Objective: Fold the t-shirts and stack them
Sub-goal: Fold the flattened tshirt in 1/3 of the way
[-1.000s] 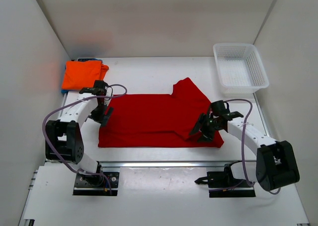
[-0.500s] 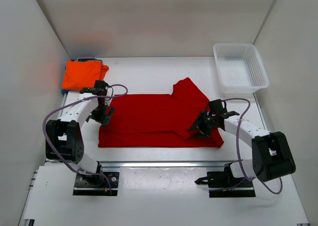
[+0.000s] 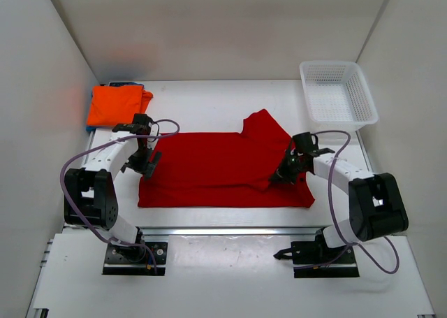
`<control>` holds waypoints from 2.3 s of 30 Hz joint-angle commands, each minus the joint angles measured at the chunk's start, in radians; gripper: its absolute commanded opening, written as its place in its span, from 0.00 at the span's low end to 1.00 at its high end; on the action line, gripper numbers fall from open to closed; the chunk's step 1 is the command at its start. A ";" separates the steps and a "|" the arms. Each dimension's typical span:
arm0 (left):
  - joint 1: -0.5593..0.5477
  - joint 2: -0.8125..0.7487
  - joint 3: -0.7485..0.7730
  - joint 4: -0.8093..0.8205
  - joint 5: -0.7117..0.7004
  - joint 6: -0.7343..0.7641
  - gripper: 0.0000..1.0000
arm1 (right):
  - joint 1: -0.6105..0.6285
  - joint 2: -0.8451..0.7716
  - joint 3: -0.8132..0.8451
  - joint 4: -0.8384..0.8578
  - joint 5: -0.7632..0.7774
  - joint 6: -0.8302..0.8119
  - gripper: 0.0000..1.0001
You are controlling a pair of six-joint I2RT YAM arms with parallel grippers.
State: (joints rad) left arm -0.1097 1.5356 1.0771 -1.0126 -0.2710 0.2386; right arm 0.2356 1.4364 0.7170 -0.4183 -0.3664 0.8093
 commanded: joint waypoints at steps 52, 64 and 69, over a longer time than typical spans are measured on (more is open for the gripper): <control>-0.657 0.649 0.820 0.240 0.516 -0.127 0.91 | -0.183 0.364 0.481 -0.162 0.000 -0.457 0.32; -0.708 0.707 0.833 0.241 0.513 -0.147 0.70 | -0.182 0.361 0.435 -0.116 -0.028 -0.427 0.32; -0.722 0.733 0.854 0.238 0.490 -0.144 0.75 | -0.180 0.383 0.441 -0.125 -0.003 -0.433 0.33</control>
State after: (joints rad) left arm -0.8185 2.2799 1.8858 -0.7788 0.2237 0.0994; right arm 0.0620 1.8080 1.1515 -0.5606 -0.3779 0.3744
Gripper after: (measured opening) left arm 0.743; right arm 0.331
